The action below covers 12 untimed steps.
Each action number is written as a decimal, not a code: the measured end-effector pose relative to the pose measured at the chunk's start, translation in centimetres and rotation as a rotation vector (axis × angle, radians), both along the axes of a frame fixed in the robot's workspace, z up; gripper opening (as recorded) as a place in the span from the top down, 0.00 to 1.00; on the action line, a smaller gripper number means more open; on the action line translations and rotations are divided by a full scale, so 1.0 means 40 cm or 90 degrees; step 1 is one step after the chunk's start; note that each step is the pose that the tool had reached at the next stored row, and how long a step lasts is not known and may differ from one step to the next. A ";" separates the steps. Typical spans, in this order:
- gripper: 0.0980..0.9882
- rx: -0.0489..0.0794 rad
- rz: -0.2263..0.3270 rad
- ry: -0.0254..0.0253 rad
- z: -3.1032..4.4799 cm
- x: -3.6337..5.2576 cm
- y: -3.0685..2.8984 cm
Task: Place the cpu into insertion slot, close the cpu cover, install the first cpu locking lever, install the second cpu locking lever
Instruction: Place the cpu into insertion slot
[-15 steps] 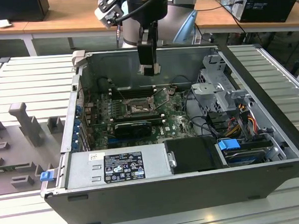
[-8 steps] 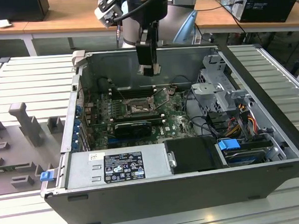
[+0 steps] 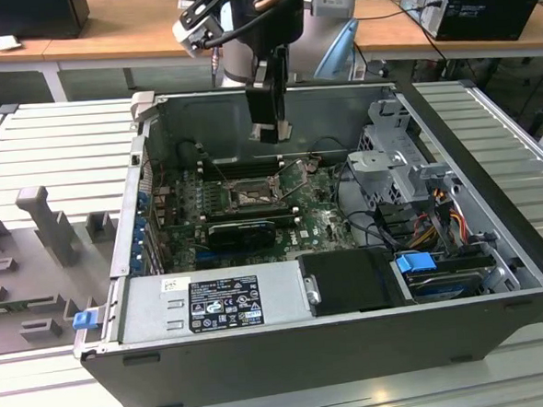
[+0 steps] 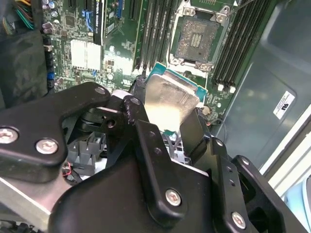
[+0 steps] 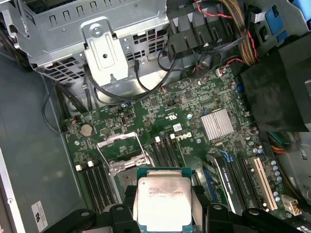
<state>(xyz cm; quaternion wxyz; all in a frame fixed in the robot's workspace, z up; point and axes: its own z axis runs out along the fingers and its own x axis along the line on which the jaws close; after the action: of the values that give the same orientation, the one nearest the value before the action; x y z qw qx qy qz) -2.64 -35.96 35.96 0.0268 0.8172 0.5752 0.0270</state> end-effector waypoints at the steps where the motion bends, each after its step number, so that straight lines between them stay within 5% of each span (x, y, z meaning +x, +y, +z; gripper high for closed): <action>1: 0.52 0.000 0.000 0.0000 -0.002 0.000 0.000; 12: 0.52 -0.001 -0.004 -0.0001 -0.018 0.000 0.000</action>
<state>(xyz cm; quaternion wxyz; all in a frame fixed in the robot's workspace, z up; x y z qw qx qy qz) -2.64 -35.96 35.23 0.0274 0.8191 0.5723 0.0267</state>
